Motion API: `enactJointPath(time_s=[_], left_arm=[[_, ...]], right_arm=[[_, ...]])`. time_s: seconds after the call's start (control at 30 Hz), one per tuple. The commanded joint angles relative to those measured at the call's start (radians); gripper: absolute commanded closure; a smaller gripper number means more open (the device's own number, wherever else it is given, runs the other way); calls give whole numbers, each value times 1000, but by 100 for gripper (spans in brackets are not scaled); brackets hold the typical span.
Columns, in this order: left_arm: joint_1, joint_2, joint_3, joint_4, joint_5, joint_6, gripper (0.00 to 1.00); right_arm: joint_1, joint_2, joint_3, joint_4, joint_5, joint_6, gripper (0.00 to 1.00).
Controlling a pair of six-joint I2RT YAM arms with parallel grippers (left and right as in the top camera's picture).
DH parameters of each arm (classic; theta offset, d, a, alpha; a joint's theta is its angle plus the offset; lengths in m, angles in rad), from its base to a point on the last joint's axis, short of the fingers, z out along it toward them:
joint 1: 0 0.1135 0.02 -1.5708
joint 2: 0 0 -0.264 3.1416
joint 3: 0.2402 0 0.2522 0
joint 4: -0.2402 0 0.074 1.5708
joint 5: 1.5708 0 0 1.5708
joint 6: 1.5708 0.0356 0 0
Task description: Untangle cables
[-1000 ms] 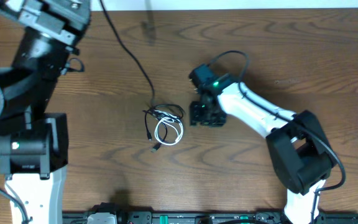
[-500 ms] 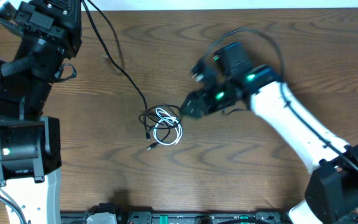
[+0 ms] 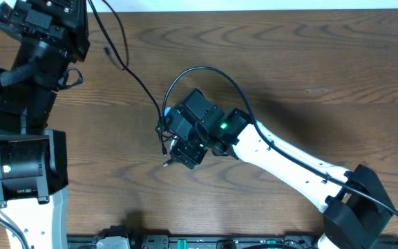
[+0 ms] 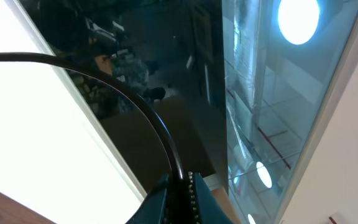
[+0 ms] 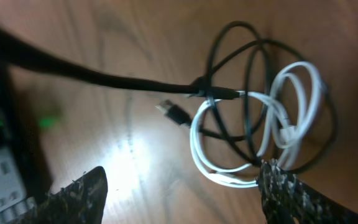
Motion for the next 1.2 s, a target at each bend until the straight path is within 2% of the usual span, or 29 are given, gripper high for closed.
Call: enactJointPath(time_s=[0.0, 0.07, 0.13, 0.17, 0.37, 0.47, 0.53, 0.6, 0.67, 0.8, 0.83, 0.87, 0.93, 1.0, 1.07, 1.17], left_arm=[[3, -31, 13, 15, -13, -20, 93], [3, -36, 13, 14, -16, -20, 93], [3, -39, 13, 14, -16, -20, 93], [3, -39, 13, 14, -16, -20, 93], [3, -40, 13, 14, -15, -21, 93], [3, -42, 13, 14, -3, -92, 93], [3, -48, 13, 14, -2, -92, 93], [3, -58, 13, 14, -5, -100, 93], [3, -71, 13, 25, -16, -106, 93], [3, -82, 13, 37, -16, -106, 93], [3, -83, 13, 36, -15, -106, 93], [3, -83, 13, 36, -15, -106, 92], [3, -85, 13, 37, -12, -107, 93], [3, -87, 13, 36, -2, -106, 92], [3, -87, 13, 26, 7, -103, 92], [3, -86, 13, -20, 11, -98, 93]], right_arm=[[-3, 7, -51, 63, 56, -26, 25], [-2, 7, -88, 134, 56, -33, 24], [-2, 7, -123, 199, 62, -48, 28], [-2, 7, -149, 248, 99, -47, 35], [-3, 7, -186, 346, 170, 18, 57], [-3, 7, -187, 348, 270, 56, 76], [-7, 7, -187, 350, 276, 74, 76], [-9, 7, -188, 353, 276, 105, 70], [-9, 7, -198, 368, 276, 110, 69], [-9, 7, -198, 394, 262, 111, 70], [-9, 7, -198, 401, 243, 113, 72], [-9, 7, -198, 405, 242, 134, 83], [-10, 7, -198, 408, 243, 151, 99], [-16, 4, -195, 418, 273, 191, 99], [-40, -19, -180, 414, 370, 315, 99], [-110, -86, -155, 401, 385, 408, 99]])
